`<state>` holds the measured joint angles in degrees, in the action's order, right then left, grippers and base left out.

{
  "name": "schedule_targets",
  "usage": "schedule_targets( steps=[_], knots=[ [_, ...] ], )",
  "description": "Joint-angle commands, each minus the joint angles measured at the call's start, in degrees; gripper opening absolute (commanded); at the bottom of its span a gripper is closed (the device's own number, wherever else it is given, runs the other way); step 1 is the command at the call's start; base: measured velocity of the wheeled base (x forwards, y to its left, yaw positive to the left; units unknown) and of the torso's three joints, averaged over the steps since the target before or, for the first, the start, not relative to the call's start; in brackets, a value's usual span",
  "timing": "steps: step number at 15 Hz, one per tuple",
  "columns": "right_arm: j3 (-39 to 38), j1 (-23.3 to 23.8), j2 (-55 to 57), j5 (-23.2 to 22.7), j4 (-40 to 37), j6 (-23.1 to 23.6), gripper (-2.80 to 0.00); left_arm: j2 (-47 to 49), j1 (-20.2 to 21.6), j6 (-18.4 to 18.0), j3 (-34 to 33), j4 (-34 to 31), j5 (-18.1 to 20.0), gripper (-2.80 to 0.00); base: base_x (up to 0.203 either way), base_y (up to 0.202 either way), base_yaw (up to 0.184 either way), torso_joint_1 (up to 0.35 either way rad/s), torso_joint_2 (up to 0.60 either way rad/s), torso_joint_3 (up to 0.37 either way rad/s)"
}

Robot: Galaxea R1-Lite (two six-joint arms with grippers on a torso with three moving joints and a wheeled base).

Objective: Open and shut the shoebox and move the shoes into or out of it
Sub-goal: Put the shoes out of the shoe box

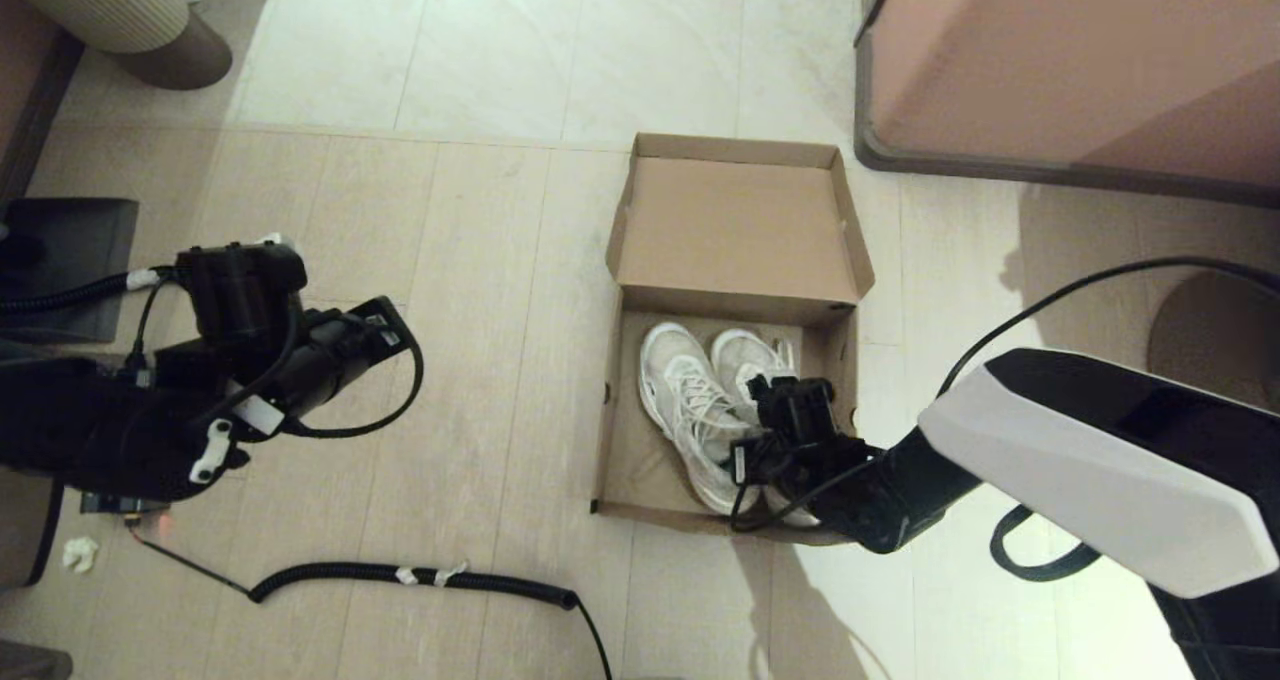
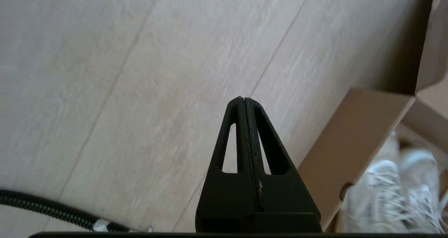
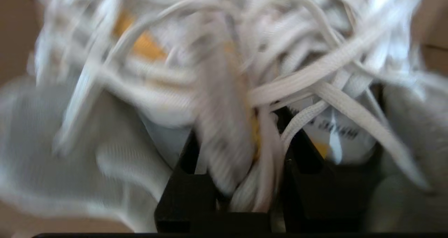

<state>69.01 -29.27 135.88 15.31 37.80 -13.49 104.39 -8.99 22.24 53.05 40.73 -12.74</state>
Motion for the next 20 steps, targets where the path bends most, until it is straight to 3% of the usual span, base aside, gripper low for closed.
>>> schedule_targets(
  steps=[1,4,7,12,16,18,20],
  knots=[
    [-1.8,-0.2,-8.0,-1.0,-3.7,-0.2,-2.80,-2.0,1.0,0.1,0.2,0.2,-0.1,-2.80,0.000,0.000,0.000,0.000,0.00,0.000],
    [-4.0,-0.4,-16.9,-4.8,-10.3,-1.5,-2.80,-4.7,2.1,0.1,-0.1,0.1,1.6,-2.80,0.000,0.000,0.000,0.000,0.00,0.000],
    [-4.7,-1.2,-26.7,-8.2,-20.7,-5.5,-2.80,-5.7,2.1,0.1,-1.1,0.1,1.7,-2.80,0.000,0.000,0.000,0.000,0.00,0.000],
    [-8.4,-0.8,-45.1,-9.1,-32.9,-8.8,-2.80,-8.8,3.1,0.2,-7.2,0.5,1.7,-2.80,0.000,0.000,0.000,0.000,0.00,0.000],
    [-13.3,13.7,-54.2,-8.5,-37.3,-8.8,-2.80,-12.2,3.4,0.4,-15.3,0.6,1.9,-2.80,0.000,0.000,0.000,0.000,0.00,0.000],
    [-14.5,22.6,-54.4,-8.5,-37.6,-7.7,-2.80,-12.5,3.4,0.5,-16.2,0.6,2.3,-2.80,0.000,0.000,0.000,0.000,0.00,0.000],
    [-15.1,27.7,-51.2,-8.9,-37.5,-6.6,-2.80,-12.5,3.1,0.5,-17.0,1.1,2.4,-2.80,0.000,0.000,0.000,0.000,0.00,0.000]
  ],
)
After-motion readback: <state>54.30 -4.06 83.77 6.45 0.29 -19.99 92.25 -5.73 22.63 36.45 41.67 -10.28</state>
